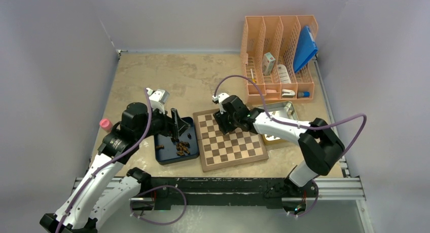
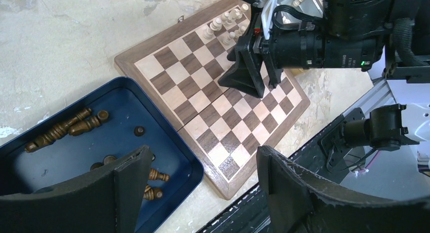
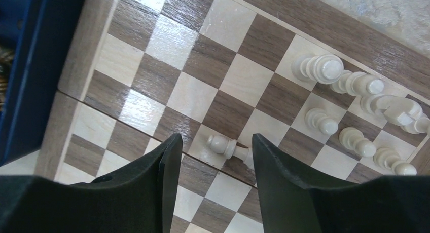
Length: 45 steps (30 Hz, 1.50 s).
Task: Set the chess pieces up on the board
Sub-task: Pick up the chess piece from the chessboard.
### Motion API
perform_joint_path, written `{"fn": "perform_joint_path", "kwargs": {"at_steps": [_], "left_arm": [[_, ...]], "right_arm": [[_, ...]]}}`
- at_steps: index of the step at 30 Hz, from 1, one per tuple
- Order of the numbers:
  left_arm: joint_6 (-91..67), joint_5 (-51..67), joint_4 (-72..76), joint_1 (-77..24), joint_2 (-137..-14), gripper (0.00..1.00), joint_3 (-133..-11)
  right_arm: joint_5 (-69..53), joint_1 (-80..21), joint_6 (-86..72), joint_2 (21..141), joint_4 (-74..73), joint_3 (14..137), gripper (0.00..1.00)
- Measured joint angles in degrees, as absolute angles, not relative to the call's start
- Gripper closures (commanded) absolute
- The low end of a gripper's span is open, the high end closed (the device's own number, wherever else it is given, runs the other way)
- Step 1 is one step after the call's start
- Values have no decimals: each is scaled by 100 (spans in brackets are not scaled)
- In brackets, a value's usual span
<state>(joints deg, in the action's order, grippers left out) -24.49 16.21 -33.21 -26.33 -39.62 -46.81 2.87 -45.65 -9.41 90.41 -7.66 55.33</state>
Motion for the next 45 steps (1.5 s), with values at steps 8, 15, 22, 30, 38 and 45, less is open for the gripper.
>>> {"fn": "perform_joint_path", "kwargs": {"at_steps": [8,15,22,30,38,45], "left_arm": [[-2449,1621,-3361,-2633,-3962,24,-4681],[-2449,1621,-3361,-2633,-3962,25,-4681],[-2449,1621,-3361,-2633,-3964,24,-4681],[-2447,1619,-3361,-2633,-3964,25,-4681],[-2449,1614,-3363,-2633,-3964,25,-4681],[-2456,1557,-3378,-2633,-3968,26,-4681]], "right_arm": [[416,-4565,-792,9262,-969,5572,39],[504,-4565,-676,9268,-1090,5612,42],[502,-4584,-593,9349,-1155,5612,50],[497,-4709,-519,9349,-1155,5612,61],[497,-4805,-489,9349,-1157,5612,75],[506,-4908,-493,9349,-1157,5616,82]]}}
